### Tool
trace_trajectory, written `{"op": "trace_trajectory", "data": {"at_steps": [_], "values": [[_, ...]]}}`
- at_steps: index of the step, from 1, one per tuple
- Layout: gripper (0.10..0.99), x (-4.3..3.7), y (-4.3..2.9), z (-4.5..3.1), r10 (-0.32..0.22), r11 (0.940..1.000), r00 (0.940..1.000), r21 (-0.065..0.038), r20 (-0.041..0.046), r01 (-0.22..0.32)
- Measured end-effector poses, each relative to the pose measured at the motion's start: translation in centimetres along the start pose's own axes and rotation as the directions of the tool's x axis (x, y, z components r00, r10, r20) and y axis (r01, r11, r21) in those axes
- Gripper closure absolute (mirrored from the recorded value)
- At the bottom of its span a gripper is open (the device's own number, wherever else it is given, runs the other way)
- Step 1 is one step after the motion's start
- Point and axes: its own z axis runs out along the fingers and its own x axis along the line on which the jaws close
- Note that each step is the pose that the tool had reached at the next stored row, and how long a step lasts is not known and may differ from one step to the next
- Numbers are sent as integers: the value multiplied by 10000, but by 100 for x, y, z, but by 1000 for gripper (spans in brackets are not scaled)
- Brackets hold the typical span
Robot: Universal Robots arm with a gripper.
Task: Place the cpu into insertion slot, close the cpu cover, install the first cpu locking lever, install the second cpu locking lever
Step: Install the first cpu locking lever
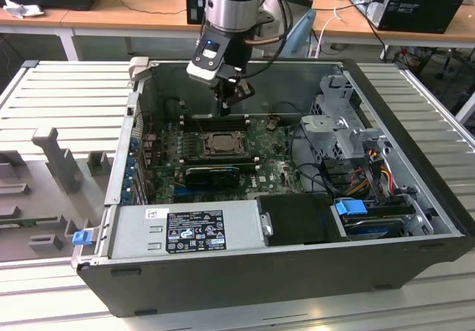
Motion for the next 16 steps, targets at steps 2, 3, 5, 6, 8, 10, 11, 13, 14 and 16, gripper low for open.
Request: {"op": "trace_trajectory", "data": {"at_steps": [2, 3, 5, 6, 8, 10, 11, 13, 14, 16], "values": [[980, 2, -3, 2, -612, 9981, 9981, 37, 5, 612], [980, 2, -4, 3, -756, 9971, 9971, 46, 5, 755], [980, 2, -4, 4, -1058, 9944, 9944, 63, 4, 1058], [980, 2, -4, 5, -1395, 9902, 9902, 82, 0, 1395], [980, 2, -3, 7, -1902, 9817, 9817, 108, -6, 1902], [980, 2, -3, 9, -2324, 9725, 9726, 130, -14, 2324], [980, 2, -3, 10, -2520, 9676, 9677, 140, -17, 2520], [980, 3, -3, 12, -2843, 9586, 9587, 156, -24, 2843], [980, 3, -3, 13, -3040, 9525, 9527, 167, -28, 3040], [980, 4, -2, 15, -3447, 9385, 9387, 188, -37, 3447]]}}
